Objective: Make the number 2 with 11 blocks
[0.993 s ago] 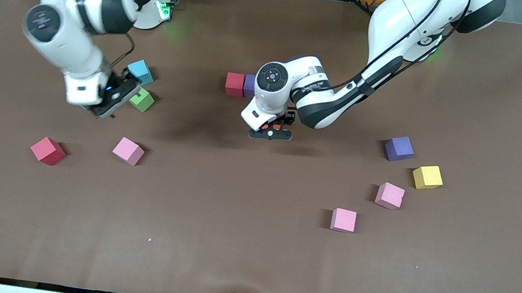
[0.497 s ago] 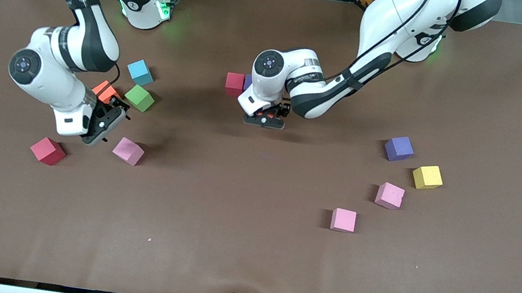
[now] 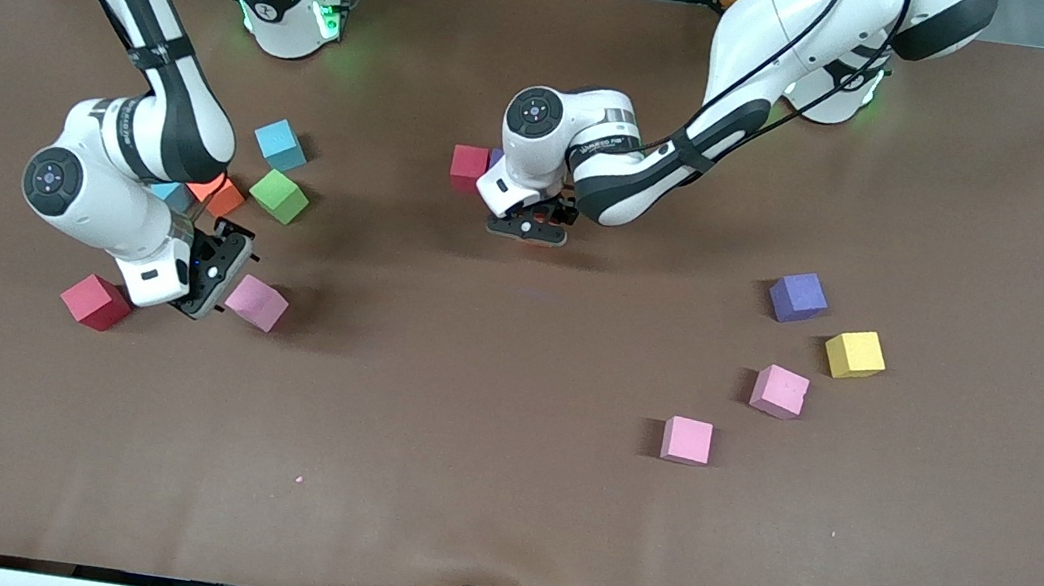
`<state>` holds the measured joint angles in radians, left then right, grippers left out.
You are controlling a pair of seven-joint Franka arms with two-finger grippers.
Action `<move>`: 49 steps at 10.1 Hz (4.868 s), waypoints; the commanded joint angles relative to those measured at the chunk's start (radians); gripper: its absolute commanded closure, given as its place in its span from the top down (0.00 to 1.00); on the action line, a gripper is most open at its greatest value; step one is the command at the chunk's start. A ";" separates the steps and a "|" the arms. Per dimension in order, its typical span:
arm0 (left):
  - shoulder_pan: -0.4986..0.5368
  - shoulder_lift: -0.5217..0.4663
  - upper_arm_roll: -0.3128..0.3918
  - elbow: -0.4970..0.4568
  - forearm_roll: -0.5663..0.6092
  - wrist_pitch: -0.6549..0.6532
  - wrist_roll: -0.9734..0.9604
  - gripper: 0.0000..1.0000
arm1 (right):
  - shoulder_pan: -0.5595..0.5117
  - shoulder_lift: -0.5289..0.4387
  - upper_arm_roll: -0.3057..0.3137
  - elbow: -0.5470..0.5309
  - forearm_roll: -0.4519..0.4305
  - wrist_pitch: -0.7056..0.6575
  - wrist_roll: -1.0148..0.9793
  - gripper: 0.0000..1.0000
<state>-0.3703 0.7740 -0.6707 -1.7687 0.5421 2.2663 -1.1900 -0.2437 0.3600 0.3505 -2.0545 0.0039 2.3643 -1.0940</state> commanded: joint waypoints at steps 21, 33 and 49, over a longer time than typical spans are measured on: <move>0.384 -0.030 0.091 0.224 0.025 -0.061 0.239 1.00 | 0.137 0.010 -0.019 -0.026 -0.005 0.128 0.327 0.35; 0.404 0.076 0.201 0.265 0.021 0.150 0.557 1.00 | 0.846 0.086 -0.227 0.195 -0.042 0.074 1.818 0.36; 0.409 -0.001 0.139 0.282 0.015 -0.005 0.250 0.22 | 1.044 0.261 -0.300 0.272 -0.076 0.062 2.027 0.35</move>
<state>0.0373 0.8087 -0.5184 -1.4673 0.5497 2.2952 -0.8806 0.7934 0.6231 0.0464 -1.7737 -0.0568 2.4192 0.9091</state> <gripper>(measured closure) 0.405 0.419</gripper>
